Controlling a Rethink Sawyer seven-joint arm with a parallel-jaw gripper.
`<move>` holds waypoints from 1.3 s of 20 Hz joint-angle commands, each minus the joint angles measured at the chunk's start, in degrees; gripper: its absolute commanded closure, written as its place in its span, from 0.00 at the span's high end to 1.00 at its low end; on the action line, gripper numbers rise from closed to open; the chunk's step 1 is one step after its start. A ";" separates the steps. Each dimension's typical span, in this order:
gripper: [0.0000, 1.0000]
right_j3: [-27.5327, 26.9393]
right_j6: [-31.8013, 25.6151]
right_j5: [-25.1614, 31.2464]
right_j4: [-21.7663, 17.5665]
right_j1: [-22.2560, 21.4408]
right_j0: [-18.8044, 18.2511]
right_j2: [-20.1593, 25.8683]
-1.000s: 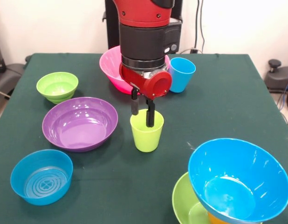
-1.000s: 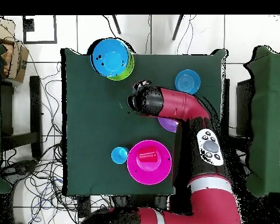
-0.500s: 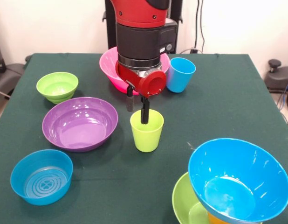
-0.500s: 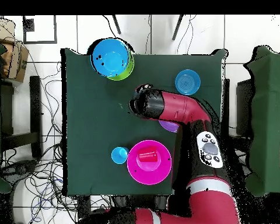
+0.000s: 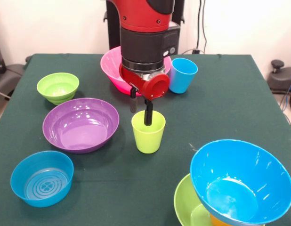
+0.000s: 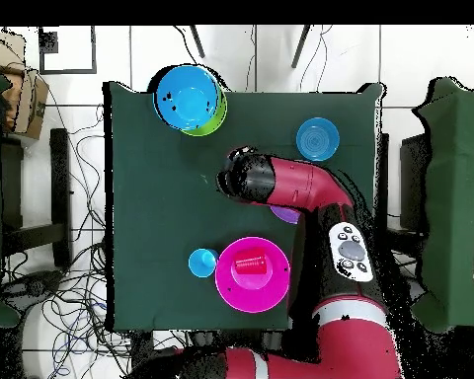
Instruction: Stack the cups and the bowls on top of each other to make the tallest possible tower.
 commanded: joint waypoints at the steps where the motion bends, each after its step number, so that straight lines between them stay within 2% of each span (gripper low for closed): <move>1: 1.00 3.44 2.07 3.03 0.32 4.12 1.40 1.90; 10: 1.00 6.99 0.64 5.95 1.52 4.25 0.12 3.62; 18: 1.00 6.93 -0.04 8.48 1.67 4.32 0.32 3.56; 26: 1.00 7.39 -1.27 8.13 0.37 5.09 -0.37 3.29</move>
